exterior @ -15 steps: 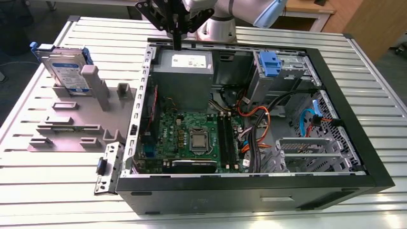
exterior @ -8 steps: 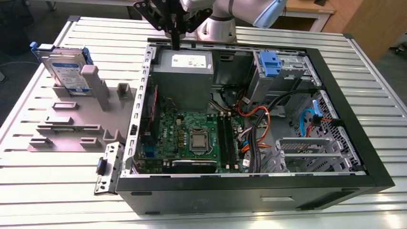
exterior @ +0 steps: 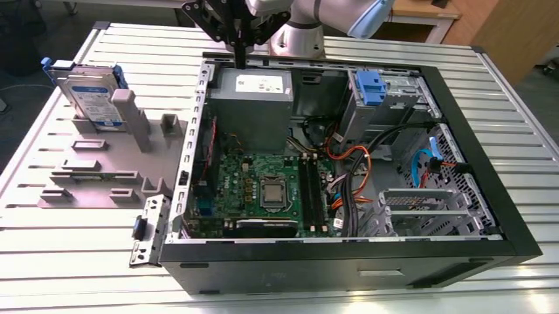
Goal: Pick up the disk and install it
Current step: 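Reach for the disk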
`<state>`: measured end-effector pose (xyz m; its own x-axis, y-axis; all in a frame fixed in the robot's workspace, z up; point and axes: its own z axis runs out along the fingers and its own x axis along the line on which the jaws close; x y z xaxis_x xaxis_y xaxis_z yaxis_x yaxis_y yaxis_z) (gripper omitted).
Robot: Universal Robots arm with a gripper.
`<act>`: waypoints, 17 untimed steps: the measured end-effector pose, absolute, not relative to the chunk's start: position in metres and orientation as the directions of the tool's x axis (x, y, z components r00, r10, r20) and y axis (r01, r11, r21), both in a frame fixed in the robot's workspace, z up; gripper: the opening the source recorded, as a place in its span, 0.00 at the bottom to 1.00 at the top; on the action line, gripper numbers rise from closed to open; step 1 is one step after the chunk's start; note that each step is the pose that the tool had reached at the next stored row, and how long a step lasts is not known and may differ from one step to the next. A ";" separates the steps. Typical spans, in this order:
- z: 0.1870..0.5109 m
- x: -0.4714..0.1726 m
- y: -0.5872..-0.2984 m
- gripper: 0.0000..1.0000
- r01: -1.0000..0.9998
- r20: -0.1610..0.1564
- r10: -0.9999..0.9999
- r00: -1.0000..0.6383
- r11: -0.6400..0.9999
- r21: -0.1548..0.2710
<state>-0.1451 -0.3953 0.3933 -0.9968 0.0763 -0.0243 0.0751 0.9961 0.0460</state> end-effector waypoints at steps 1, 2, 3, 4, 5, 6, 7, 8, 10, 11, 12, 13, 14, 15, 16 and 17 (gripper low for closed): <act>0.393 -0.145 -0.395 0.11 0.075 -0.024 0.076 -0.997 0.996 0.046; 0.393 -0.145 -0.395 0.11 0.075 -0.024 0.076 -0.997 0.996 0.046; 0.393 -0.145 -0.395 0.11 0.075 -0.024 0.076 -0.997 0.996 0.046; 0.393 -0.146 -0.395 0.11 0.075 -0.024 0.076 -0.997 0.996 0.046; 0.393 -0.146 -0.395 0.11 0.075 -0.024 0.076 -0.997 0.996 0.046; 0.393 -0.148 -0.395 0.11 0.075 -0.024 0.076 -0.997 0.996 0.046; 0.393 -0.149 -0.395 0.11 0.075 -0.024 0.076 -0.997 0.996 0.046; 0.393 -0.149 -0.395 0.11 0.075 -0.024 0.076 -0.997 0.996 0.046; 0.393 -0.149 -0.395 0.11 0.075 -0.024 0.076 -0.997 0.996 0.046; 0.393 -0.150 -0.395 0.11 0.075 -0.024 0.076 -0.997 0.996 0.046; 0.393 -0.150 -0.395 0.11 0.075 -0.024 0.076 -0.997 0.996 0.046; 0.393 -0.151 -0.395 0.11 0.075 -0.024 0.076 -0.997 0.996 0.046; 0.393 -0.151 -0.395 0.11 0.075 -0.024 0.076 -0.997 0.996 0.046; 0.393 -0.151 -0.395 0.11 0.075 -0.024 0.076 -0.997 0.996 0.046; 0.393 -0.152 -0.395 0.11 0.075 -0.024 0.076 -0.997 0.996 0.046; 0.393 -0.152 -0.395 0.11 0.075 -0.024 0.076 -0.997 0.996 0.046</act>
